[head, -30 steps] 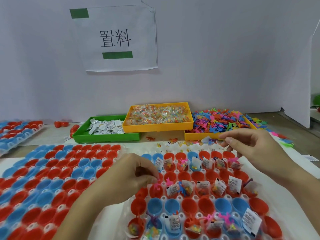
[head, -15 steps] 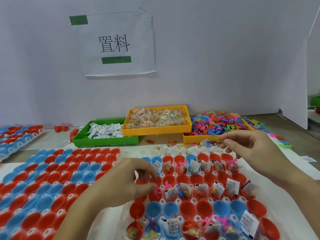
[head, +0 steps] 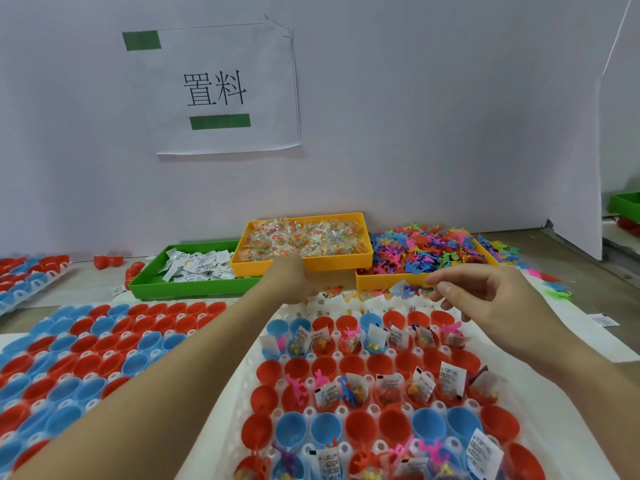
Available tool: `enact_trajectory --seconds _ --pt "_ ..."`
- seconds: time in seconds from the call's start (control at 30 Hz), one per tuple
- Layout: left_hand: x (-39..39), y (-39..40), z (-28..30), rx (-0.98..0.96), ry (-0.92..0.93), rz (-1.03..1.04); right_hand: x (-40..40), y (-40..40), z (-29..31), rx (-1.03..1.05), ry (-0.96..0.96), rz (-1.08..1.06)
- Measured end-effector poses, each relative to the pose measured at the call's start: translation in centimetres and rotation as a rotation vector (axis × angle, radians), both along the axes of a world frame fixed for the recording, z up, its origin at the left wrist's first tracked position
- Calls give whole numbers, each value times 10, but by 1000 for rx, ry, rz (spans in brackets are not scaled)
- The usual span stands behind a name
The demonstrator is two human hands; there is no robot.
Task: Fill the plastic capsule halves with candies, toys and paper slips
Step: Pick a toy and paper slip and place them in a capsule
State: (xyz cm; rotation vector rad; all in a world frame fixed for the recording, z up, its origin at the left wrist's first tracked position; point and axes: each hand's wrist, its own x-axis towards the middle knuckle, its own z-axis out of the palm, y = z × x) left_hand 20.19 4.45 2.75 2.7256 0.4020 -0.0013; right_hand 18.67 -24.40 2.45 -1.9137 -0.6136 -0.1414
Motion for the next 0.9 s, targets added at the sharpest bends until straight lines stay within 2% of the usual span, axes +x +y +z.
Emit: enact_trajectory --seconds 0.13,0.37,0.77,0.9 --pt "10 -3 -5 -61 76 -6 0 1 -1 -16 6 0" --pt "3 -3 2 -100 11 -34 -1 0 2 -14 3 -4" --pt "-16 6 0 -307 -329 7 -3 1 3 -26 8 -7" --pt "-36 -2 9 -513 -436 36 -4 1 5 -37 9 -4"
